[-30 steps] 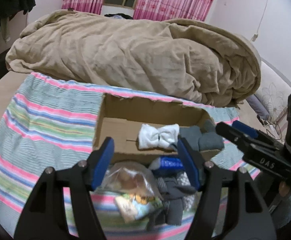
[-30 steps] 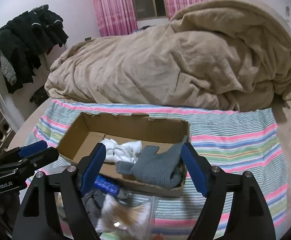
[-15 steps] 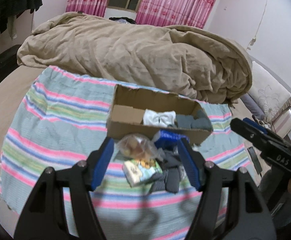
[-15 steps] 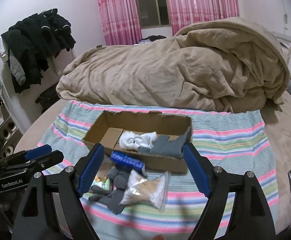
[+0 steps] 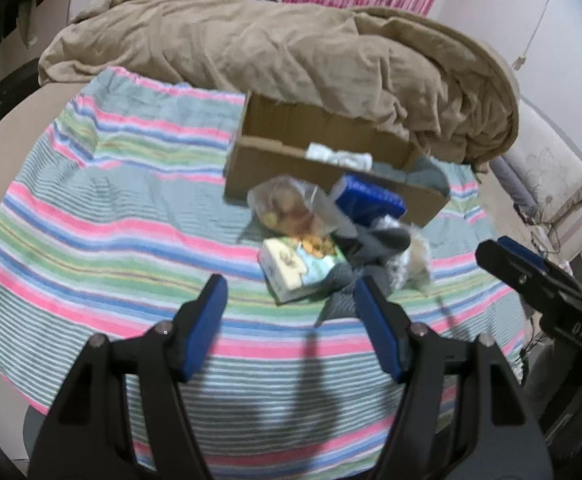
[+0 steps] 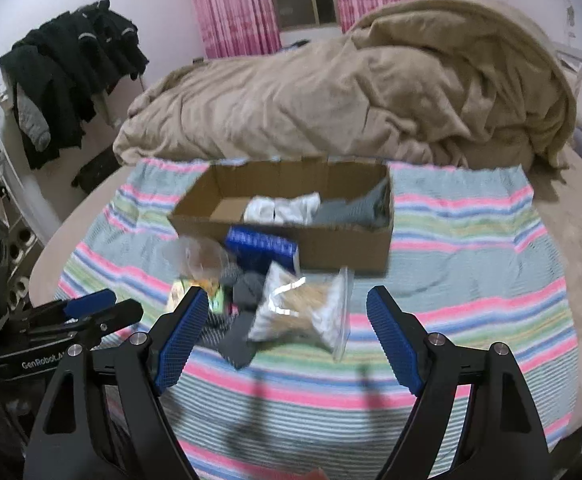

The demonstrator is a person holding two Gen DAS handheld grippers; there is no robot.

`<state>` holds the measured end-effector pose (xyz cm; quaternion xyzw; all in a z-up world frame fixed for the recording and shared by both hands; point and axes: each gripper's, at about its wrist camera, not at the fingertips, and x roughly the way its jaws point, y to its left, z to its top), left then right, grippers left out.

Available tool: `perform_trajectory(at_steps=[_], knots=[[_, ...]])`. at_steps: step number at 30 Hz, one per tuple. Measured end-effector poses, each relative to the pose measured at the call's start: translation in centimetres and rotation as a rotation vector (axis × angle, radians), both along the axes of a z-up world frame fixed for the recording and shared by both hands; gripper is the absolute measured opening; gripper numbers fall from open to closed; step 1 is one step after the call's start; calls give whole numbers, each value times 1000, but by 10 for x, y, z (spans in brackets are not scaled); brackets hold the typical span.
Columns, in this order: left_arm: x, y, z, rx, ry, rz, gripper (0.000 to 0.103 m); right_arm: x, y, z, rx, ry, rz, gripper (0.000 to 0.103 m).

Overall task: Organize objects
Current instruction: 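Reach the left gripper to the cartoon tissue pack while the right gripper reaches the cotton swab bag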

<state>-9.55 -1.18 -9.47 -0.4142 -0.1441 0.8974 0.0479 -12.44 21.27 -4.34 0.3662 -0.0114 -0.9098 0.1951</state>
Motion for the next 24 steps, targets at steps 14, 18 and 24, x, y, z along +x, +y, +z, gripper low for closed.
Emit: perform_trajectory(at_steps=[14,18,24], knots=[[-35,2,-34,0,-44,20,76,-26,-5,-50,27,-91,2,84],[-54,15,-36,-2,-71,-22,77,-36,-4,-58,22,-105,2,84],[-73,32,-43,-34,-118,-54,78,-43,-3,-68,8,-132,26,84]])
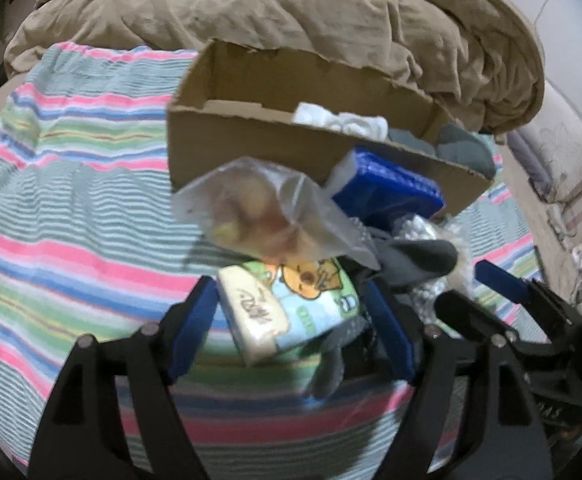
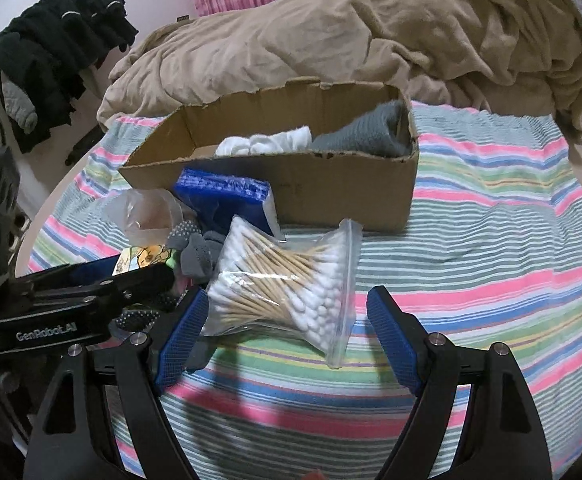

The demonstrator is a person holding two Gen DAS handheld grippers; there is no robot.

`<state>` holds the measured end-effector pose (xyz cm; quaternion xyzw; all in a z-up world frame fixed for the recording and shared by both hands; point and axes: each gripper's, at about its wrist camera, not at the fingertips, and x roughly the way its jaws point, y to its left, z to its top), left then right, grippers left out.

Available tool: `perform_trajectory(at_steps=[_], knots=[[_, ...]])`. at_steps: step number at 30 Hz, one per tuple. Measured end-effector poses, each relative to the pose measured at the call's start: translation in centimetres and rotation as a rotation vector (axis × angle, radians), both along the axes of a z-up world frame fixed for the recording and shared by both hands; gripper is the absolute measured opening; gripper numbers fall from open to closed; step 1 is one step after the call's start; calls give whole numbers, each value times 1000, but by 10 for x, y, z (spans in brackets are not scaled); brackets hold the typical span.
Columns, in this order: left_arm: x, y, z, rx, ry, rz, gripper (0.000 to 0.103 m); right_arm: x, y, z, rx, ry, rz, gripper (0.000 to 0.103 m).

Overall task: Organize objects
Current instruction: 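Reach the left gripper to the cartoon tissue pack while the right gripper reaches the cotton swab bag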

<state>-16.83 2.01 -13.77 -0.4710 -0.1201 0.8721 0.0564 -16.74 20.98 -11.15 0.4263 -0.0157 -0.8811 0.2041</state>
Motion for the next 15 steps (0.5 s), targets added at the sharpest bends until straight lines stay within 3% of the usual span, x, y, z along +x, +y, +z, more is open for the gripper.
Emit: perform_trajectory(at_steps=[7,15], knots=[[-10,9,-6,-81,-36,-27,79,-9,-1,-5,-17,-12,20,84],[0,-7,-6,-87,-33,-12,77,-14,-8,-9,-7,-32,29,81]])
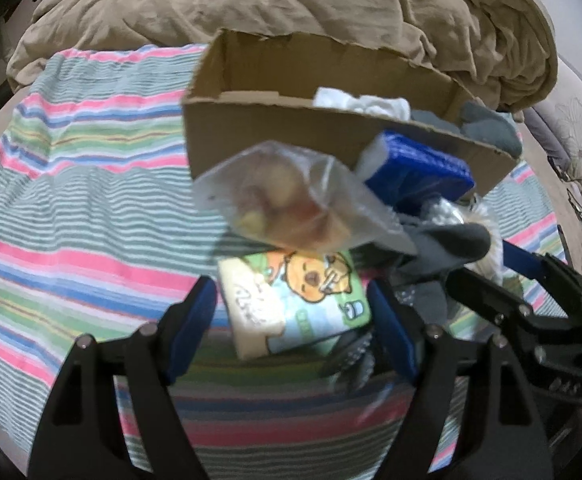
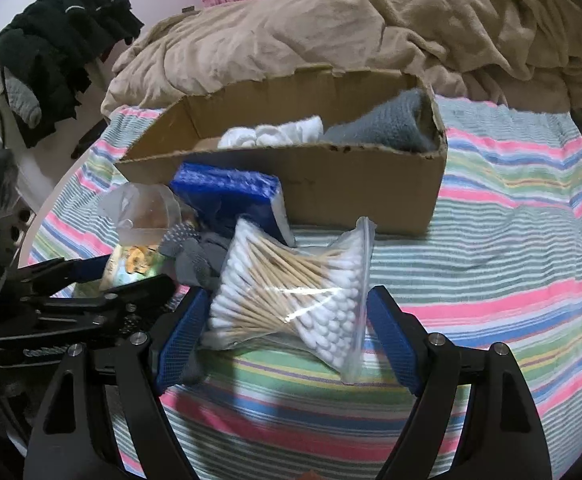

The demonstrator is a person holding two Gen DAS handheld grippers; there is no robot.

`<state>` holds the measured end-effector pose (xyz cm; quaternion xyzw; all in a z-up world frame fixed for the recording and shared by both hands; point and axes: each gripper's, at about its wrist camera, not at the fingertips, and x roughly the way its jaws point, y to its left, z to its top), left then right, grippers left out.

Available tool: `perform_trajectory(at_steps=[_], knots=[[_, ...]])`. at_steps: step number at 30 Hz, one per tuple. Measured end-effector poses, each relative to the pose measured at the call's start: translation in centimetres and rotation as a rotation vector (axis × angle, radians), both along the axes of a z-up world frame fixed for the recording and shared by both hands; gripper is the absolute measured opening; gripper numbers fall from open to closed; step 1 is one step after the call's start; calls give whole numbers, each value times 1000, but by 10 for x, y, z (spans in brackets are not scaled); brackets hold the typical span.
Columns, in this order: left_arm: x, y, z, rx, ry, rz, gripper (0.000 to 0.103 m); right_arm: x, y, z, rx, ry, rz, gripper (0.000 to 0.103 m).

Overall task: Organize objects
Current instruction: 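Reach the left gripper to the cartoon tissue pack while the right gripper reaches the cotton swab bag, then grasp and lift the tissue pack with the left gripper while the right gripper lifts the swab bag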

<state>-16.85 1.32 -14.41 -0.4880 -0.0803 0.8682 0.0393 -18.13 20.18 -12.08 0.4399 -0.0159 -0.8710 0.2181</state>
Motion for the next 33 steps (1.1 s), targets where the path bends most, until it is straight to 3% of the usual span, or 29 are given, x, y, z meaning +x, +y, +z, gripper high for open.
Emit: perform_trajectory(at_steps=[3,8,14,33], knots=[[2,-2,1,3,3,-6,74,1,3,0,-10,-12,3,74],[5,-14,4,80,0,16,71,6,7,2,6,-9,-10,73],[17,-23,18,104,26,34,71,13,22,10,-5,-2,-46,73],[65,-39,98,155,190,28,71,53,26,85,-27,120,-35,73]])
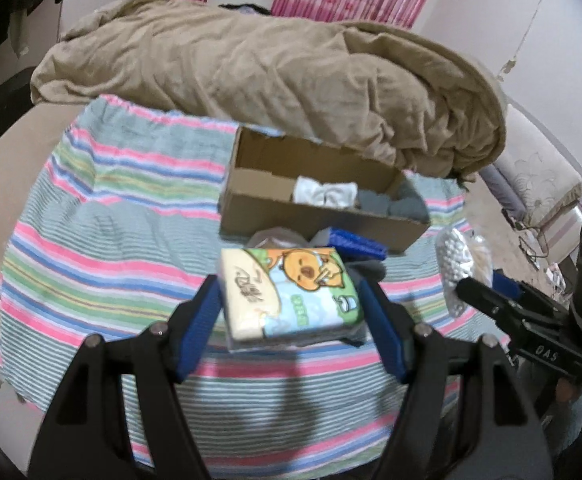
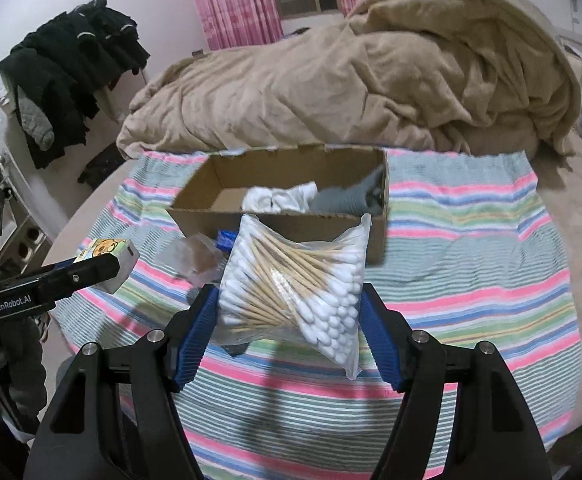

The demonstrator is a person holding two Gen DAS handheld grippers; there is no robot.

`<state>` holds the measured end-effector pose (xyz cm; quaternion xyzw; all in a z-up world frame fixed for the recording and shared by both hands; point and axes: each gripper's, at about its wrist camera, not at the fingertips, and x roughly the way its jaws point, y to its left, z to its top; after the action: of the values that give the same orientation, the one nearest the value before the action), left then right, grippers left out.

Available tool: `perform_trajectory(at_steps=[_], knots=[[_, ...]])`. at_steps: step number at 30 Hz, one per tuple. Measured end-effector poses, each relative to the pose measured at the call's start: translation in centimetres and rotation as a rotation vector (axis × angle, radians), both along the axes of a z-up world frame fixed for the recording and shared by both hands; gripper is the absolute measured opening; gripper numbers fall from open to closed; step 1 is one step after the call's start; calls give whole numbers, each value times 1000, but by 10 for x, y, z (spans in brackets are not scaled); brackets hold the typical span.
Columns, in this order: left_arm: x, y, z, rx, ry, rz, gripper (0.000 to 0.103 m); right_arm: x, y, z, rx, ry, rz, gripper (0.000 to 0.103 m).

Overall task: Organize objects
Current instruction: 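Grasp and lift the tissue pack with the left gripper while the right gripper lifts the swab bag, then lower the tissue pack into the box with the left gripper while the right gripper lowers the swab bag in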

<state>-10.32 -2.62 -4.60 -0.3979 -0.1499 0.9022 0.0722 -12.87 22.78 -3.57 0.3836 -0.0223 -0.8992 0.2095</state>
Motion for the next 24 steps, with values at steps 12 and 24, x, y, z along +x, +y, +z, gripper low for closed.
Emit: perform_trajectory(at_steps=[12,24], knots=[[1,0,51,-24,111,-14,71,-7,-5,39,-3,70,0,73],[-43,-4,60,-68,155,-25,71,-56,-13,54,-7,115,-16,73]])
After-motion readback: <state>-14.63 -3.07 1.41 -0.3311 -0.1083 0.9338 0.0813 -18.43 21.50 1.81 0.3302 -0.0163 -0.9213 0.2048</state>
